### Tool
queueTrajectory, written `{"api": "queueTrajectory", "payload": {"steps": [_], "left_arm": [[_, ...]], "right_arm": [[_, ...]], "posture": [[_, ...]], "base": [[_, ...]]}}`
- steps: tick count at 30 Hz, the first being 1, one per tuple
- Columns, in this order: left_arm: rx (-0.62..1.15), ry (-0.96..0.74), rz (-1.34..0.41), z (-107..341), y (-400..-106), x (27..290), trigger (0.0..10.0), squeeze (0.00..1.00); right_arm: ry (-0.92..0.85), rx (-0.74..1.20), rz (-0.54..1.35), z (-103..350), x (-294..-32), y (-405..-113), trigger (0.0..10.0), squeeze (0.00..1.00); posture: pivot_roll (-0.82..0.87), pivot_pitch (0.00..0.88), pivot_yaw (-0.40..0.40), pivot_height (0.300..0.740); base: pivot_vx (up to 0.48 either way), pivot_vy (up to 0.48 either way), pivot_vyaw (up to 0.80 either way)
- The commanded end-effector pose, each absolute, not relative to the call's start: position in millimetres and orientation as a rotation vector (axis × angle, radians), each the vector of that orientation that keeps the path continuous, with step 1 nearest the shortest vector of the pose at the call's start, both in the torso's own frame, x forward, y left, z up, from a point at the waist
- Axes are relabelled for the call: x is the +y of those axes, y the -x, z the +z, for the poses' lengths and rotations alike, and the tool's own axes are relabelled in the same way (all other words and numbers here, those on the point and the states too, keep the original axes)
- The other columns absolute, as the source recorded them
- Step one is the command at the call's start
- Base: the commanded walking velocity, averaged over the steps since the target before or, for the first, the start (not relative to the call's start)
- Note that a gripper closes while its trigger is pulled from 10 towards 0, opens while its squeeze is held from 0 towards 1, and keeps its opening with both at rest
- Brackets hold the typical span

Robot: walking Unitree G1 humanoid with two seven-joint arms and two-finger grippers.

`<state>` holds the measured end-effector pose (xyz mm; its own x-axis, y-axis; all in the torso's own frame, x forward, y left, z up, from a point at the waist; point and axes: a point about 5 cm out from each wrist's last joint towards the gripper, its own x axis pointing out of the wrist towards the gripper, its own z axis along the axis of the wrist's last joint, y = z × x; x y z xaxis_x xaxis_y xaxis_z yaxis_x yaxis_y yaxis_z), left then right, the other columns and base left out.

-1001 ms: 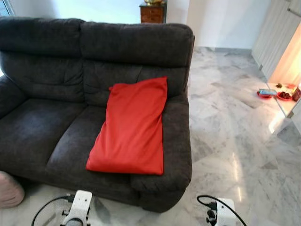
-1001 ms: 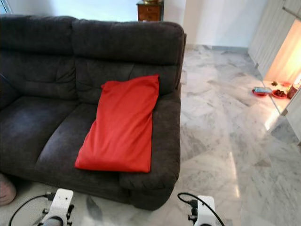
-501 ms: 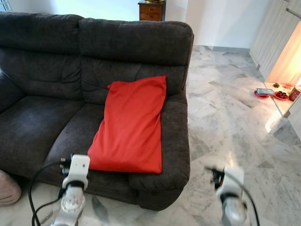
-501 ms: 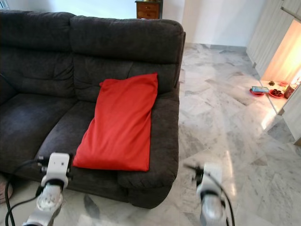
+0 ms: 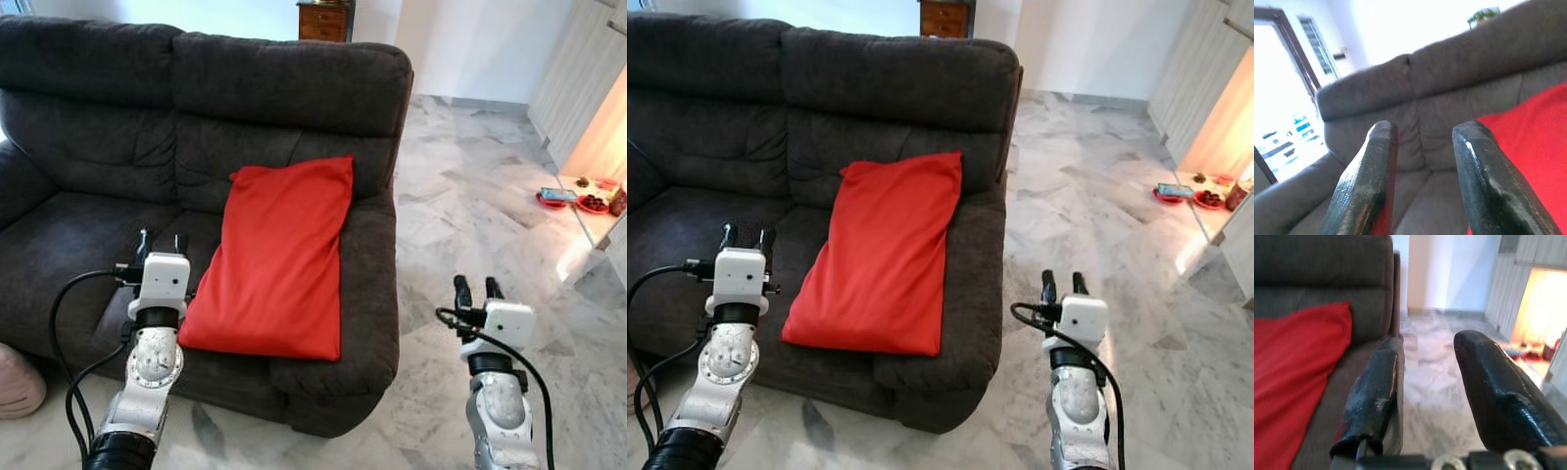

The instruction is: Move the pillow to the sofa from floor

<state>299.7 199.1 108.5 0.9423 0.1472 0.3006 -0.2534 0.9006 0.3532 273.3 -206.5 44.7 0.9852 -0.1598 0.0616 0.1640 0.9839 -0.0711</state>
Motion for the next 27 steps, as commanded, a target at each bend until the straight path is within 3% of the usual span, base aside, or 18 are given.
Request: {"api": "queueTrajectory", "payload": {"steps": [1,5,12,17,23,27], "left_arm": [[-0.105,-0.368,0.190,79,-298,198,10.0,0.00],[0.182,-0.351,0.108,26,-285,195,10.0,0.00],[0.449,-0.271,0.165,-19,-251,209,10.0,0.00],[0.670,-0.280,0.152,-57,-206,217,10.0,0.00],[0.808,-0.261,0.132,-75,-177,219,10.0,0.00],[0.826,-0.249,0.143,-77,-174,220,10.0,0.00]], "right_arm": [[0.073,0.078,-0.143,24,-203,-271,10.0,0.00],[0.105,0.356,-0.116,-21,-203,-244,10.0,0.00],[0.052,0.651,-0.190,-62,-214,-195,10.0,0.00],[0.021,0.875,-0.251,-91,-220,-141,10.0,0.00],[0.015,0.884,-0.239,-93,-215,-136,10.0,0.00],[0.010,0.878,-0.223,-92,-212,-143,10.0,0.00]], "posture": [[-0.03,0.000,-0.057,0.740],[-0.02,0.000,-0.058,0.740],[-0.03,0.000,-0.050,0.740],[-0.02,0.000,-0.049,0.740],[-0.03,0.000,-0.043,0.740],[-0.03,0.000,-0.042,0.740]], "base": [[0.000,0.000,0.00],[0.000,0.000,0.00],[0.000,0.000,0.00],[0.000,0.000,0.00],[0.000,0.000,0.00],[0.000,0.000,0.00]]}}
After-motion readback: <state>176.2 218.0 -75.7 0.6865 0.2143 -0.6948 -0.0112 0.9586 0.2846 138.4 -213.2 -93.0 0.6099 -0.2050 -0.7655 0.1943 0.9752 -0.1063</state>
